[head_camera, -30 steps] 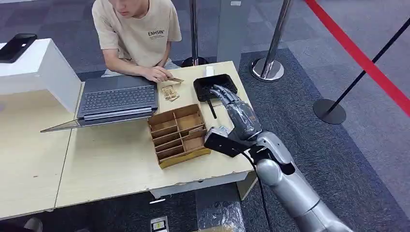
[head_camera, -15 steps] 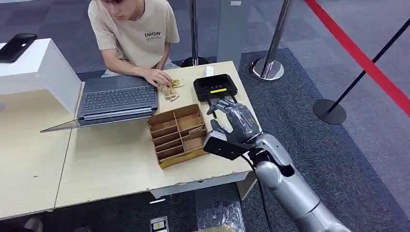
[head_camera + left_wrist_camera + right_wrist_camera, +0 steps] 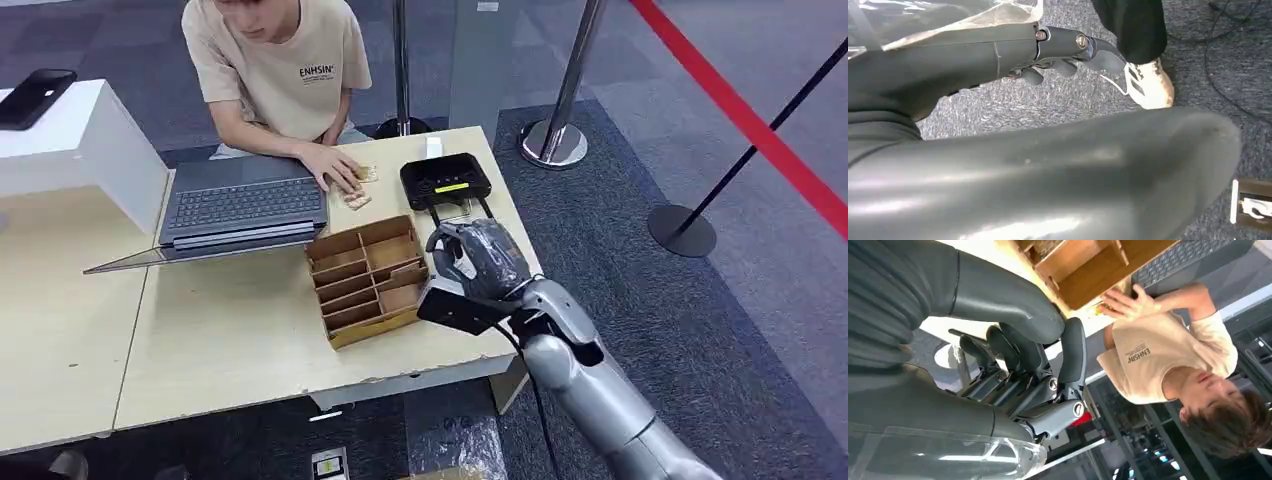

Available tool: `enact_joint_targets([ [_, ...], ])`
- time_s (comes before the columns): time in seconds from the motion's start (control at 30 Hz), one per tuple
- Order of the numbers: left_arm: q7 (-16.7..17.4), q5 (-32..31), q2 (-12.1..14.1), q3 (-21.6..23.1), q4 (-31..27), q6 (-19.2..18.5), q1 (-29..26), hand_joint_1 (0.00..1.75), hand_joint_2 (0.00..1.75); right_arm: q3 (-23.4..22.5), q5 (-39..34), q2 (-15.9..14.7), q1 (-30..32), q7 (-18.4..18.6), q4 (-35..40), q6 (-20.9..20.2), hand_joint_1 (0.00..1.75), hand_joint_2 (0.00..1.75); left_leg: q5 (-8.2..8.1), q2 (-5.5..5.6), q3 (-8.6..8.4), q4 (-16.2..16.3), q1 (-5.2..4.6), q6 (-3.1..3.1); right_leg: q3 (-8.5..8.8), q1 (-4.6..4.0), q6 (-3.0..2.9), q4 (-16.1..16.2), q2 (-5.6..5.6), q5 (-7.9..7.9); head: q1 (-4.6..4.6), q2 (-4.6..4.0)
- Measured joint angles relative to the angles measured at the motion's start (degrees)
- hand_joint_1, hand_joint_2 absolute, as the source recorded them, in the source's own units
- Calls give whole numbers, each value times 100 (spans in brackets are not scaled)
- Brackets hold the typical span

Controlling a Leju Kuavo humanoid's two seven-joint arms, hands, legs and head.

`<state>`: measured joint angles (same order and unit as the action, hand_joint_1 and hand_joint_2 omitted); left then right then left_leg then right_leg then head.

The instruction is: Pass the card to the sensor for recognition and then transmit it.

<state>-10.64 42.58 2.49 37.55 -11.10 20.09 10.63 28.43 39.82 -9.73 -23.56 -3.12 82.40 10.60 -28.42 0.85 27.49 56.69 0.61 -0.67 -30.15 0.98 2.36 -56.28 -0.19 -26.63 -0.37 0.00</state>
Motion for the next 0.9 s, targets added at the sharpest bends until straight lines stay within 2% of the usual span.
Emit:
enact_joint_targets([
  [0.03,0,0,-2,0,0,-2,7,0,0,7,0,15,-7,-9,-29,2,115,175,0,0,0,0,0,0,0,0,0,0,0,0,0,0],
  [0.07,0,0,-2,0,0,-2,12,0,0,15,0,37,-17,-22,-59,4,105,175,0,0,0,0,0,0,0,0,0,0,0,0,0,0],
  [0.1,0,-2,-2,2,0,0,17,0,0,22,0,53,-25,-35,-92,9,77,175,0,0,0,0,0,0,0,0,0,0,0,0,0,0],
  [0.13,2,-2,-2,2,0,-2,21,0,0,35,2,70,-39,-42,-134,13,77,175,0,0,0,0,0,0,0,0,0,0,0,0,0,0],
  [0.17,4,-2,-4,2,0,-2,28,0,0,50,2,85,-49,-42,-175,18,42,175,0,0,0,0,0,0,0,0,0,0,0,0,0,0],
  [0.2,7,-2,-4,2,0,-2,32,0,0,66,7,101,-55,-44,-212,20,33,175,0,0,0,0,0,0,0,0,0,0,0,0,0,0],
  [0.43,11,-37,-9,2,0,-4,42,0,0,125,13,194,-97,-98,-431,81,44,175,0,0,1,0,0,0,0,0,0,0,0,0,0,0],
  [0.53,11,-39,-11,2,0,-4,46,0,0,151,13,219,-122,-105,-512,85,66,175,0,0,1,0,0,0,-1,0,0,0,0,0,2,0],
  [0.57,11,-39,-11,2,0,-4,46,0,0,158,13,227,-129,-107,-533,85,87,175,0,0,0,0,0,0,-1,0,0,0,0,0,0,0],
  [0.7,15,-37,-17,2,0,-4,48,0,0,186,13,262,-159,-114,-608,85,91,175,0,0,0,0,0,0,0,0,0,0,0,0,0,0],
  [0.73,15,-37,-20,2,0,-4,50,0,0,195,9,269,-173,-114,-632,88,99,175,0,0,1,0,0,0,-1,0,0,0,0,0,-2,0],
  [0.8,15,-33,-31,2,0,-4,51,0,0,212,4,293,-198,-127,-697,88,105,175,0,0,0,0,0,0,0,0,0,0,0,0,0,0],
  [0.9,15,-15,-42,2,-2,-4,52,0,0,238,-2,315,-216,-136,-767,88,99,175,0,0,0,0,0,0,0,0,0,0,0,0,0,0],
])
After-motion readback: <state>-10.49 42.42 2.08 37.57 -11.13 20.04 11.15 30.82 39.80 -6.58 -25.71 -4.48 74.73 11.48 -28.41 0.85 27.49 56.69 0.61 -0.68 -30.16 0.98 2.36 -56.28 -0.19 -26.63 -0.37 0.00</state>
